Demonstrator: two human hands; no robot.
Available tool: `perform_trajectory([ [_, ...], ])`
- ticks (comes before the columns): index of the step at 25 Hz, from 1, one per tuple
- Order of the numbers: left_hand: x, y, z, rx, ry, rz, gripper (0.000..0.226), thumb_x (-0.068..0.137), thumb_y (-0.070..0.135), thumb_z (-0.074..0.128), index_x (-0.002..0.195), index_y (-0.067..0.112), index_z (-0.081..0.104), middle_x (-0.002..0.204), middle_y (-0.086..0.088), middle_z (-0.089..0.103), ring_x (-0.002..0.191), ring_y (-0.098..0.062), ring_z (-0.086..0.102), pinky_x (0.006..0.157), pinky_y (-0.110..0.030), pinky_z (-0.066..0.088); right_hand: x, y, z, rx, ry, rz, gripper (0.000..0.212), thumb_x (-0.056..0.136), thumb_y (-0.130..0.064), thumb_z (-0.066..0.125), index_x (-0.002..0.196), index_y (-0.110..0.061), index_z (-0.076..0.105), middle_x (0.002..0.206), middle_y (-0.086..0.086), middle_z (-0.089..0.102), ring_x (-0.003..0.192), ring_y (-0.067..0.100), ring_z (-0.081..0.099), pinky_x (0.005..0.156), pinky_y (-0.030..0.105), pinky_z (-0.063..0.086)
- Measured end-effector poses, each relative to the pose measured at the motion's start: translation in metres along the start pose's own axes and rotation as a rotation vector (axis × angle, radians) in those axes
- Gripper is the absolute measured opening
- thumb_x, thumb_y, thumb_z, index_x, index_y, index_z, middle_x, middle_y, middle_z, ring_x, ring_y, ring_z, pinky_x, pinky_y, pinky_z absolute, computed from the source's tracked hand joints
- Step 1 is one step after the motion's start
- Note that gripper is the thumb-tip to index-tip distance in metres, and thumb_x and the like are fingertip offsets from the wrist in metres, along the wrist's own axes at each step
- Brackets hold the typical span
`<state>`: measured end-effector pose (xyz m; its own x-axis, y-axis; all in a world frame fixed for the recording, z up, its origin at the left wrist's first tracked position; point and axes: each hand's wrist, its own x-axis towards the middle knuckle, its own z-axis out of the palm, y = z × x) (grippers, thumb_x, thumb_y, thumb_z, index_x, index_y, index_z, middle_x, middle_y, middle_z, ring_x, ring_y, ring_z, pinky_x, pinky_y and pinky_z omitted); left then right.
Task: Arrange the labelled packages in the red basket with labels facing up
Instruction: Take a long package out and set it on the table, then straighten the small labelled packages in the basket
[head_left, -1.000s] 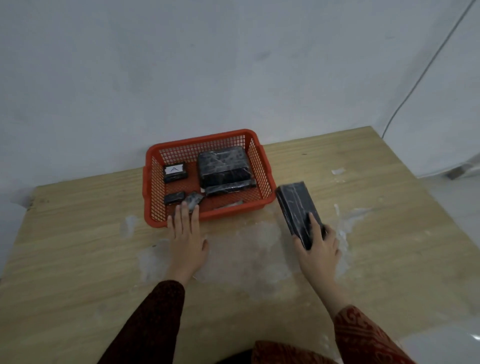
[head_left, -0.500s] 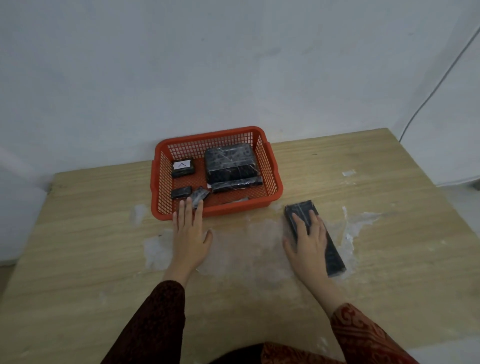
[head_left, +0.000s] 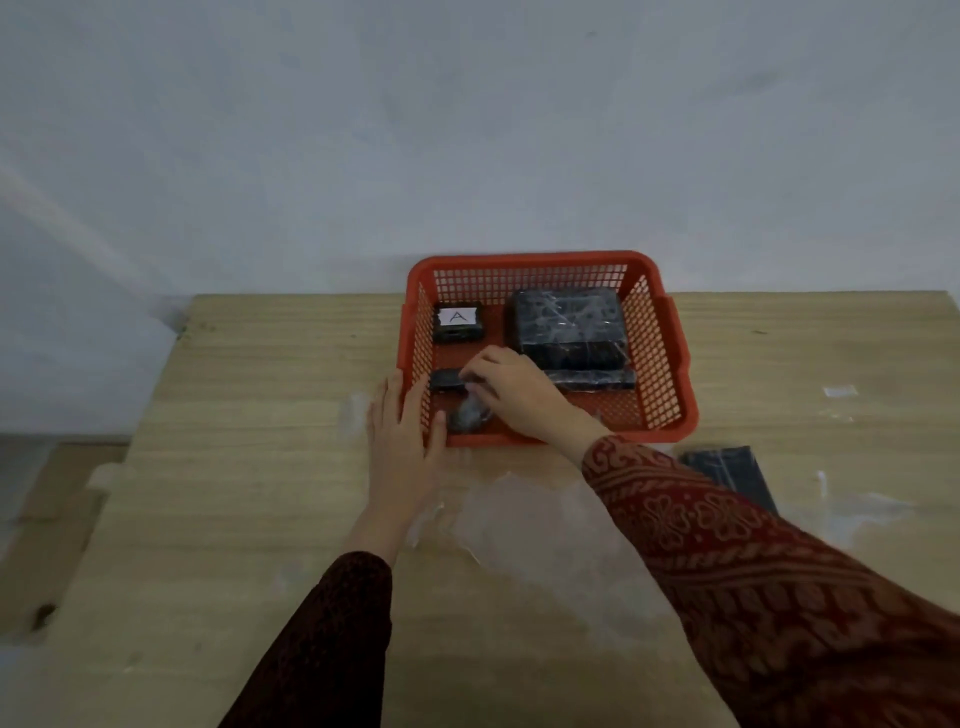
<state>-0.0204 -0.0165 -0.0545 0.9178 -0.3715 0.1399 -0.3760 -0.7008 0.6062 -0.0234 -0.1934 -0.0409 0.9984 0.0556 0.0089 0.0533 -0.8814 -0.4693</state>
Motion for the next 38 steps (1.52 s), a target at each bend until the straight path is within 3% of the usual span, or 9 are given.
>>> perform_trajectory([
  [4, 0.046, -0.004, 0.007, -0.055, 0.043, -0.037, 0.052, 0.098, 0.027, 0.042, 0.146, 0.010, 0.031, 0.151, -0.020, 0.030, 0.139, -0.033, 0.028, 0.113, -0.051, 0.029, 0.050, 0.007, 0.024, -0.145, -0.186, 0.072, 0.035, 0.085, -0.028, 0.065, 0.114, -0.011, 0.055, 0.112, 0.013, 0.053, 0.102, 0.033, 0.053, 0.081, 0.043, 0.045],
  [8, 0.061, -0.016, 0.019, -0.188, 0.011, -0.040, 0.059, 0.096, 0.025, 0.046, 0.150, 0.016, 0.022, 0.146, -0.011, 0.038, 0.130, -0.024, 0.042, 0.105, -0.044, 0.042, 0.076, 0.016, 0.034, -0.010, -0.220, 0.219, 0.043, 0.077, -0.023, 0.074, 0.109, -0.009, 0.049, 0.112, 0.014, 0.052, 0.100, 0.035, 0.055, 0.079, 0.044, 0.050],
  [12, 0.058, -0.022, 0.023, -0.305, 0.062, -0.052, 0.058, 0.096, 0.022, 0.046, 0.149, 0.026, 0.024, 0.132, 0.001, 0.048, 0.109, 0.005, 0.044, 0.092, -0.005, 0.038, 0.088, 0.029, 0.023, -0.006, -0.250, 0.152, 0.030, 0.086, -0.018, 0.064, 0.112, -0.005, 0.056, 0.113, 0.017, 0.058, 0.103, 0.033, 0.057, 0.087, 0.042, 0.049],
  [14, 0.058, -0.023, 0.025, -0.331, 0.071, -0.062, 0.056, 0.096, 0.020, 0.046, 0.149, 0.026, 0.026, 0.130, 0.001, 0.050, 0.103, 0.013, 0.043, 0.085, 0.003, 0.034, 0.088, 0.038, 0.014, 0.084, -0.217, 0.181, 0.024, 0.090, -0.013, 0.060, 0.111, -0.002, 0.059, 0.111, 0.019, 0.064, 0.102, 0.031, 0.060, 0.088, 0.042, 0.050],
  [17, 0.058, -0.023, 0.025, -0.372, 0.063, -0.072, 0.055, 0.097, 0.019, 0.046, 0.149, 0.025, 0.027, 0.131, 0.000, 0.049, 0.107, 0.021, 0.040, 0.084, 0.004, 0.033, 0.088, 0.042, 0.009, 0.171, -0.167, 0.251, 0.020, 0.090, -0.011, 0.061, 0.107, -0.001, 0.059, 0.105, 0.019, 0.066, 0.097, 0.029, 0.062, 0.081, 0.034, 0.051],
  [23, 0.057, -0.021, 0.022, -0.397, 0.067, -0.083, 0.056, 0.096, 0.019, 0.046, 0.149, 0.026, 0.027, 0.130, 0.000, 0.051, 0.108, 0.012, 0.045, 0.087, 0.002, 0.033, 0.092, 0.037, 0.022, 0.080, -0.029, 0.292, 0.023, 0.089, -0.011, 0.061, 0.110, -0.002, 0.061, 0.113, 0.020, 0.062, 0.105, 0.032, 0.058, 0.089, 0.041, 0.048],
  [30, 0.056, -0.019, 0.021, -0.412, 0.068, -0.095, 0.056, 0.096, 0.019, 0.046, 0.148, 0.026, 0.028, 0.131, 0.000, 0.051, 0.110, 0.002, 0.047, 0.089, 0.000, 0.033, 0.089, 0.027, 0.011, -0.154, 0.034, 0.155, 0.023, 0.085, -0.017, 0.064, 0.102, -0.005, 0.055, 0.108, 0.014, 0.053, 0.088, 0.035, 0.059, 0.065, 0.038, 0.048],
  [34, 0.056, -0.019, 0.022, -0.395, 0.078, -0.089, 0.056, 0.095, 0.018, 0.047, 0.148, 0.025, 0.029, 0.126, 0.002, 0.051, 0.103, 0.007, 0.044, 0.084, 0.004, 0.032, 0.057, 0.022, 0.003, -0.181, -0.323, -0.100, 0.050, 0.066, -0.036, 0.080, 0.100, -0.016, 0.050, 0.102, 0.000, 0.052, 0.090, 0.014, 0.047, 0.068, 0.030, 0.041],
  [38, 0.056, -0.019, 0.022, -0.381, 0.079, -0.094, 0.056, 0.095, 0.018, 0.047, 0.148, 0.026, 0.029, 0.124, 0.001, 0.052, 0.098, 0.011, 0.042, 0.082, 0.005, 0.031, 0.032, 0.032, 0.007, -0.252, -0.497, -0.072, 0.047, 0.071, -0.021, 0.078, 0.105, -0.014, 0.046, 0.109, 0.004, 0.053, 0.096, 0.019, 0.050, 0.077, 0.036, 0.047],
])
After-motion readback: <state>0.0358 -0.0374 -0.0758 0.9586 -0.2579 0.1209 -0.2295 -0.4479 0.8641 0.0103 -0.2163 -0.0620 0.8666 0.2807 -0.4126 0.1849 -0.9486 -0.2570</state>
